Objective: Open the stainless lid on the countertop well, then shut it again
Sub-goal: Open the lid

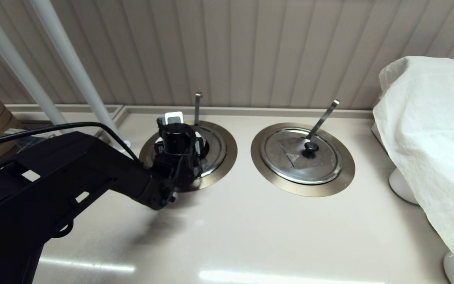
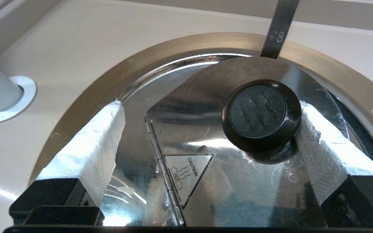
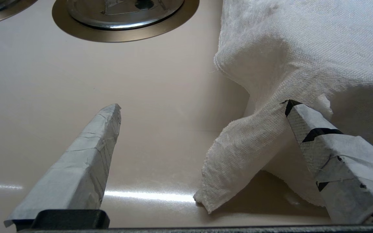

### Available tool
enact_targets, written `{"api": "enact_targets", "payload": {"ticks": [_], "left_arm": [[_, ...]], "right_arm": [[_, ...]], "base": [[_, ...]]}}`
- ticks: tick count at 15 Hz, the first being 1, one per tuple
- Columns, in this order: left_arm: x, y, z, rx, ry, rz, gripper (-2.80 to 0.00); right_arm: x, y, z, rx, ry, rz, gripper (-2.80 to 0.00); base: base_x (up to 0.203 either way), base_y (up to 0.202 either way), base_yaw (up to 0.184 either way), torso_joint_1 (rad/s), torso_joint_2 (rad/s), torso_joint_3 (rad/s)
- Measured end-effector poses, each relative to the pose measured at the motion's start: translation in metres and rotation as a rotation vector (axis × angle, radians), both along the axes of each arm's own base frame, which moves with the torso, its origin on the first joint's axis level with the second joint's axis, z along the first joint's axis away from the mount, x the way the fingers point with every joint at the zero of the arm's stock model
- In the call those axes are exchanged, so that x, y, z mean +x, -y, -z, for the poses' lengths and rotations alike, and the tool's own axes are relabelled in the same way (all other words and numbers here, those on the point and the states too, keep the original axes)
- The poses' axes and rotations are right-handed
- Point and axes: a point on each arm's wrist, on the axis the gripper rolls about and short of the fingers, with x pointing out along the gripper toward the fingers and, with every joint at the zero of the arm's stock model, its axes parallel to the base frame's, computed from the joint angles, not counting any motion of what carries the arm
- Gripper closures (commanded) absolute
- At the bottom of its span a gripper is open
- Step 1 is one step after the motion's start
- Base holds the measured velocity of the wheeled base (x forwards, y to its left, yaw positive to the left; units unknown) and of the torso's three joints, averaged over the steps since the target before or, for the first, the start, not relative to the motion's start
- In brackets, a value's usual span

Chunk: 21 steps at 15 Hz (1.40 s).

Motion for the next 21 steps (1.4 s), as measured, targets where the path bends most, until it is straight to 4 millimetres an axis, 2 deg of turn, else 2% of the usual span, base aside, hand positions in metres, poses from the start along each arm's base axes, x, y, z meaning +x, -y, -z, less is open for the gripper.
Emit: {"api": "enact_targets", "payload": {"ticks": [3,7,12,18,21], "left_arm": [[-0.003,-0.002,-0.005,-0.002,0.007,-0.002,-2.80],[-0.009,-0.006,-0.001,-0.008,0.014,-0.004,-2.80],[-0.024,-0.022,0.008,0.015,0.089,-0.020,-2.80],[-0.050,-0.038,0.007,0.036,0.062,-0.040,-2.80],[-0.078,-0.051,0.003,0.026,0.037,-0.063,-2.80]], "right_arm": [[0.000,0.000,0.000,0.000,0.000,0.000,-2.80],[0.000,0.000,0.000,0.000,0.000,0.000,-2.80],[0.000,0.000,0.000,0.000,0.000,0.000,-2.80],[0.000,0.000,0.000,0.000,0.000,0.000,-2.80],[0.000,0.000,0.000,0.000,0.000,0.000,-2.80]], "base": [[0.000,0.000,0.000,0.000,0.00,0.000],[0.000,0.000,0.000,0.000,0.00,0.000],[0.000,0.000,0.000,0.000,0.00,0.000],[0.000,0.000,0.000,0.000,0.00,0.000],[0.000,0.000,0.000,0.000,0.00,0.000]]}}
